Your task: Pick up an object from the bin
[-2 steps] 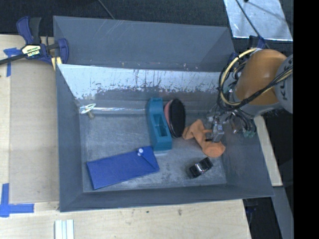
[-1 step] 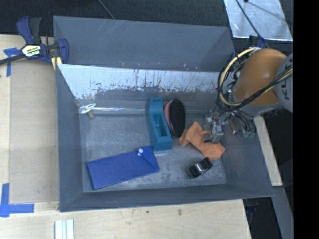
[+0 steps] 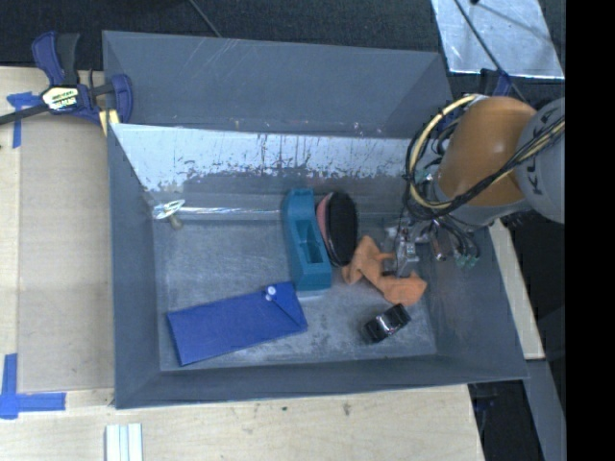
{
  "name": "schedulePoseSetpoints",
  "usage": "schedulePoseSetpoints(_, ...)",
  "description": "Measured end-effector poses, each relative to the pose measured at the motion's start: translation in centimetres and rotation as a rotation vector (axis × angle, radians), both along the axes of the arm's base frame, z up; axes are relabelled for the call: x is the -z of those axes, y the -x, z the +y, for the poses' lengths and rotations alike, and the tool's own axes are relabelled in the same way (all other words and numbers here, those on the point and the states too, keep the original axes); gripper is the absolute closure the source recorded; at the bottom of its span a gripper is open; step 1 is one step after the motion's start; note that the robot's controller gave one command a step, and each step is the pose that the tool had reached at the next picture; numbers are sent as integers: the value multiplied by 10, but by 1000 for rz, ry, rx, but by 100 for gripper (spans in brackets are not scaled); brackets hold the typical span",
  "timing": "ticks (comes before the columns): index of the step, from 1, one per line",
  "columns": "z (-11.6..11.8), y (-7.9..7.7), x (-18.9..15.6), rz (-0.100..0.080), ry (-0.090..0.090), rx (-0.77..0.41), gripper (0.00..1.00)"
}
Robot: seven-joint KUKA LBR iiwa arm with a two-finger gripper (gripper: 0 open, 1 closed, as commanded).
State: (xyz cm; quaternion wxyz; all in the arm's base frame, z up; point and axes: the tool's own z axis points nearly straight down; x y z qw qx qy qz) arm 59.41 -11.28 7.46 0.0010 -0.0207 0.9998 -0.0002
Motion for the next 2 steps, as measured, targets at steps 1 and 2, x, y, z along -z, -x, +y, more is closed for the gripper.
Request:
schedulePoseSetpoints(1,-2,5,-27,1,0,-12,100)
schedulePoseSetpoints(2,-1,12,-92,3,-1,-12,100)
